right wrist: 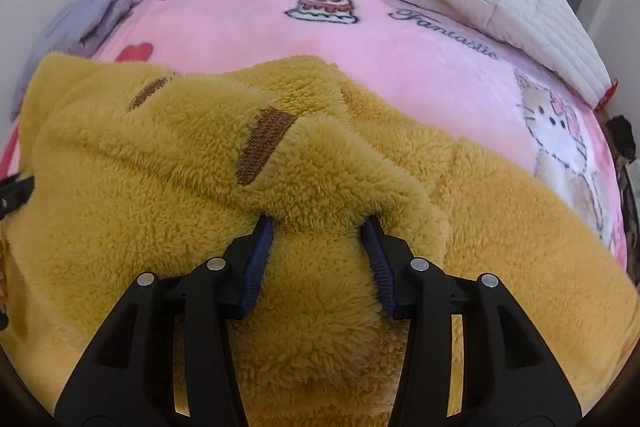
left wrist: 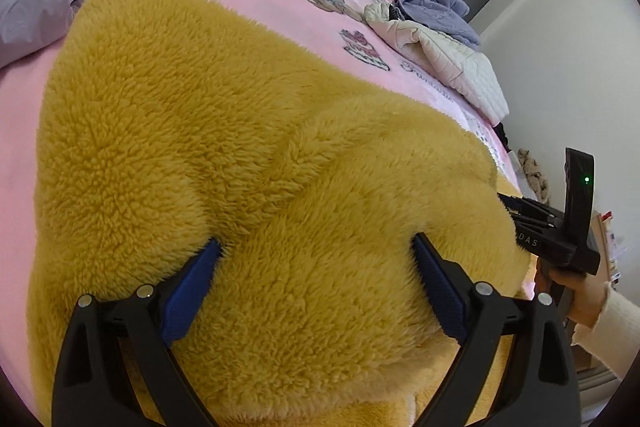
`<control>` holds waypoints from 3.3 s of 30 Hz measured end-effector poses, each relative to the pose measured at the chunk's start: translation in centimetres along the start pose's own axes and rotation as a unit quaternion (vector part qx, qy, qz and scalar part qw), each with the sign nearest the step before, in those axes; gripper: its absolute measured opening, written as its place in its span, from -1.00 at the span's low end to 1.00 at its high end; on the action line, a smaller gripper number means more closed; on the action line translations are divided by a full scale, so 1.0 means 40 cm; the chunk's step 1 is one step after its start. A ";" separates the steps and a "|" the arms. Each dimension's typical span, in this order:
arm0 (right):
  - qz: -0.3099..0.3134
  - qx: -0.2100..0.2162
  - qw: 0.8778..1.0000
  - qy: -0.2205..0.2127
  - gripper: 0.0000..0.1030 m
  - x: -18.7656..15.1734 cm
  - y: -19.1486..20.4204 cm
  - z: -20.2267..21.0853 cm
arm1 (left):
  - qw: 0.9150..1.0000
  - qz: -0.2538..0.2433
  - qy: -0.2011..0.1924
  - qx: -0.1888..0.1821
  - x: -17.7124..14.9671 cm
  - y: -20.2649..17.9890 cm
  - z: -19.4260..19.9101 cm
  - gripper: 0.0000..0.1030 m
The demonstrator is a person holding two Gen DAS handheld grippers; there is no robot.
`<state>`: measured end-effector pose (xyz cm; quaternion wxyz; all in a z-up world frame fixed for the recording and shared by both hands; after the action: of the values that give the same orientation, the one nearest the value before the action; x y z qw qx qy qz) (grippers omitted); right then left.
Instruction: Fold large clothes
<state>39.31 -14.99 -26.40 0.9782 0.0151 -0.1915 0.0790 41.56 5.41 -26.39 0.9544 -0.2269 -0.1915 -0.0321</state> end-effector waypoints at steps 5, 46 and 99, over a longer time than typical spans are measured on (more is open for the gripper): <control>-0.012 0.006 1.000 0.003 -0.13 0.006 -0.005 0.018 | 1.000 0.000 -0.003 0.015 0.003 -0.007 -0.001 0.80; -0.350 0.080 0.908 -0.217 0.49 -0.370 -0.367 0.415 | 0.995 -0.027 -0.092 -0.022 0.003 -0.362 0.073 0.90; -0.059 0.327 0.892 -0.305 -0.80 0.086 0.031 0.724 | 0.997 0.028 -0.078 0.001 -0.075 -0.184 0.153 0.90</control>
<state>31.47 -15.01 1.73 0.8142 0.3688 -0.4428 0.0705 35.55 1.48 -19.39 0.9373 -0.2334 -0.2585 0.0129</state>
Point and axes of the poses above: each gripper's, at about its wrist camera, not at the fingertips, and z roughly against the way its jaws point, y to its left, x to its top, the point moved 2 cm from there along -z, roughly the way its jaws point, and after that the axes turned 6 degrees about y, right-handed, at the moved point
